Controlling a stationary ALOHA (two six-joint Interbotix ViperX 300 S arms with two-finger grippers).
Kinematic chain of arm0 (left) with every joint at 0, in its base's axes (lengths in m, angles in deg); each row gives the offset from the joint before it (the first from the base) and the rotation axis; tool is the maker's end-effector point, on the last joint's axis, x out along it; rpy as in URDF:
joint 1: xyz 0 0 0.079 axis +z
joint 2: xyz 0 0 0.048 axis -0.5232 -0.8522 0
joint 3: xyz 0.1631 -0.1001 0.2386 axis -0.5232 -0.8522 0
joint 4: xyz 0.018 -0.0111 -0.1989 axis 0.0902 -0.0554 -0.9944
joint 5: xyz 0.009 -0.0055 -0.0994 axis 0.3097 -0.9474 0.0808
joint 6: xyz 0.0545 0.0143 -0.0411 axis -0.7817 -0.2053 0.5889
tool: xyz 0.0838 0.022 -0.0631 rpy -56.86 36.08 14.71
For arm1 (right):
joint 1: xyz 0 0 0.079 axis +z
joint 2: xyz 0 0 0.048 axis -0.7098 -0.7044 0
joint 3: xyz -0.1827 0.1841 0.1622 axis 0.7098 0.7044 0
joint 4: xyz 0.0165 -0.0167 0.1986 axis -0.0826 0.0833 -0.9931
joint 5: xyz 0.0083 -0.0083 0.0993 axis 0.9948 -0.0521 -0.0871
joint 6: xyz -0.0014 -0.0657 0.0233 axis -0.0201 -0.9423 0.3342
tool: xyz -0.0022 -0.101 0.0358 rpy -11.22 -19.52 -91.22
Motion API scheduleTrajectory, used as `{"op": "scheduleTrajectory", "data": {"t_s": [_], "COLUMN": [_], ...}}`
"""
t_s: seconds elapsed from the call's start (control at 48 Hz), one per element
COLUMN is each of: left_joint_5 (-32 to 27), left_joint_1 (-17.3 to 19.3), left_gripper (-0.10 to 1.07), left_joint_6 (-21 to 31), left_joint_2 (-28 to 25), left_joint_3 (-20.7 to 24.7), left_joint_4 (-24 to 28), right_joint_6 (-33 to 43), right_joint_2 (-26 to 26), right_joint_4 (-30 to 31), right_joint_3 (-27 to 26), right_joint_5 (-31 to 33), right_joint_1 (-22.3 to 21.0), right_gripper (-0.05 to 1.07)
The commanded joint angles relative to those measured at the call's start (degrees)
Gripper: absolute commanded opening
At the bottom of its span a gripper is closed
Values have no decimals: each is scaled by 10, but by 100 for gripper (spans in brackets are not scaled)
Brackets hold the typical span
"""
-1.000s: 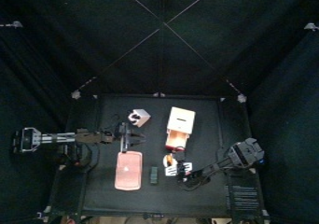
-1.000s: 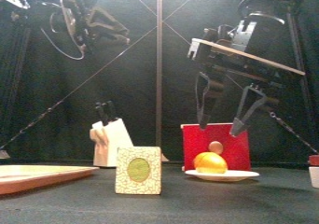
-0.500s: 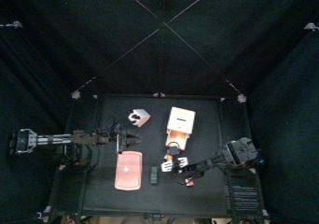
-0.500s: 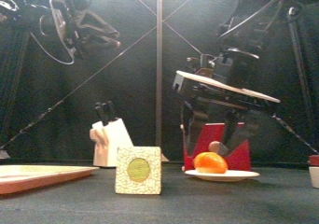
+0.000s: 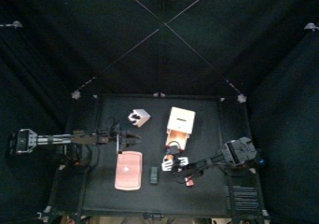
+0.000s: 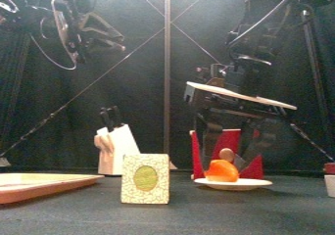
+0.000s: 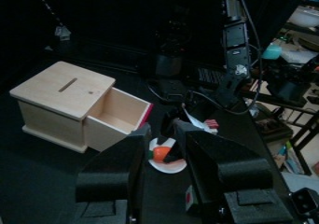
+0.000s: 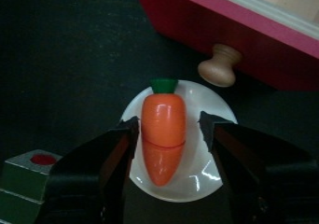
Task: Grab carrot
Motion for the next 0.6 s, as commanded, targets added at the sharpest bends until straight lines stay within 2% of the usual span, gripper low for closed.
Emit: {"op": "scheduleTrajectory", "data": {"t_s": [0.0, 0.583], "left_joint_5": [4, 4], "left_joint_1": [2, 2], "left_gripper": [71, 71], "left_joint_6": [-1, -1], "left_joint_2": [1, 2], "left_joint_3": [7, 4], "left_joint_4": [-1, -7], "right_joint_6": [-1, -2], "right_joint_2": [10, 4], "right_joint_4": [-1, -3], "right_joint_3": [-4, -3], "right_joint_5": [-4, -23], "right_joint_1": [-3, -8], "right_gripper": [83, 71]}}
